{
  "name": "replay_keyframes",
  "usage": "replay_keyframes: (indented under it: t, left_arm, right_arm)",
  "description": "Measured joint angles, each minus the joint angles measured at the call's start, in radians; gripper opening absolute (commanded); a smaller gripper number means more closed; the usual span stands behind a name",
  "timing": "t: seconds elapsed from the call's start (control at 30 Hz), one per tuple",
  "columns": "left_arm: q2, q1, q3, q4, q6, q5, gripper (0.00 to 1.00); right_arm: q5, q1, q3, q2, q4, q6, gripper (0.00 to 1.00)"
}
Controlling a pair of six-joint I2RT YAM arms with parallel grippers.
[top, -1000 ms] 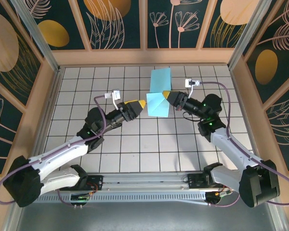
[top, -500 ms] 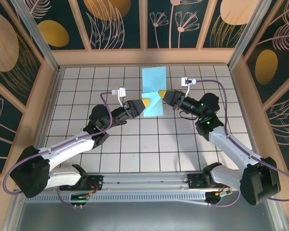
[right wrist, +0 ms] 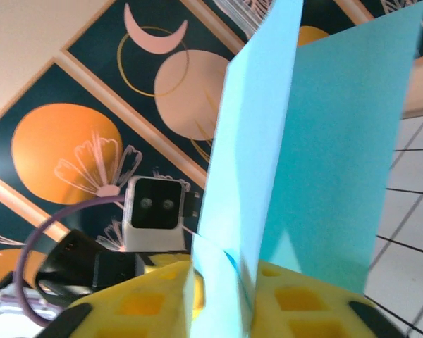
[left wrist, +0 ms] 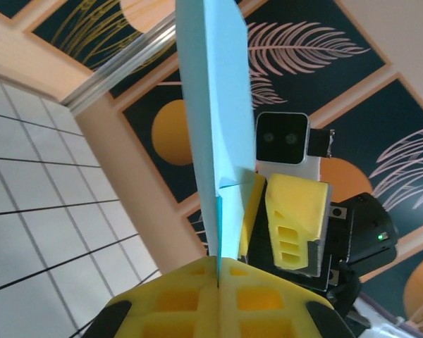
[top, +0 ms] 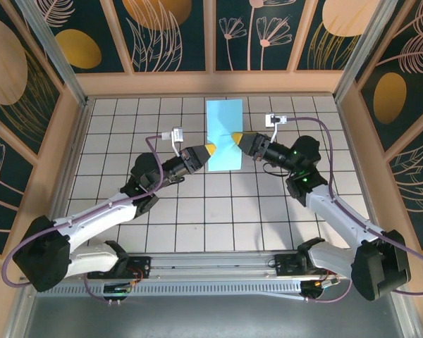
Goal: Fold a paper plane with a square sheet of paper (fold left side to right side)
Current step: Turn over the paper at the center of the table.
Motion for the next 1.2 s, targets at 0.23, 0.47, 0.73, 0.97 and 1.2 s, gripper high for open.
replay_keyframes:
  t: [0.23,0.47,0.73,0.97,1.2]
  left_arm:
    - [-0.037,-0.001,0.111,-0.372,0.121,-0.131,0.0]
    - [0.062,-0.07,0.363,-0.949,0.251,-0.455,0.0]
    - [0.397,-0.277,0.695,-1.545,0.201,-0.822,0.0]
    - [0.687,-0.373,0.865,-1.889,0.045,-0.981,0.0]
    - [0.836,-0.376,0.878,-2.004,-0.034,-1.005,0.0]
  right_arm:
    - [0.171,-0.026,0.024,-0.101,-0.368,-0.187,0.46]
    - [0.572,-0.031,0.119,-0.126,-0.805,-0.387,0.52]
    - [0.887,-0.078,0.073,-0.155,-1.002,-0.449,0.71]
    - [0.944,-0.146,-0.006,-0.214,-1.009,-0.428,0.87]
    - [0.946,-0.202,-0.011,-0.267,-1.009,-0.425,0.89]
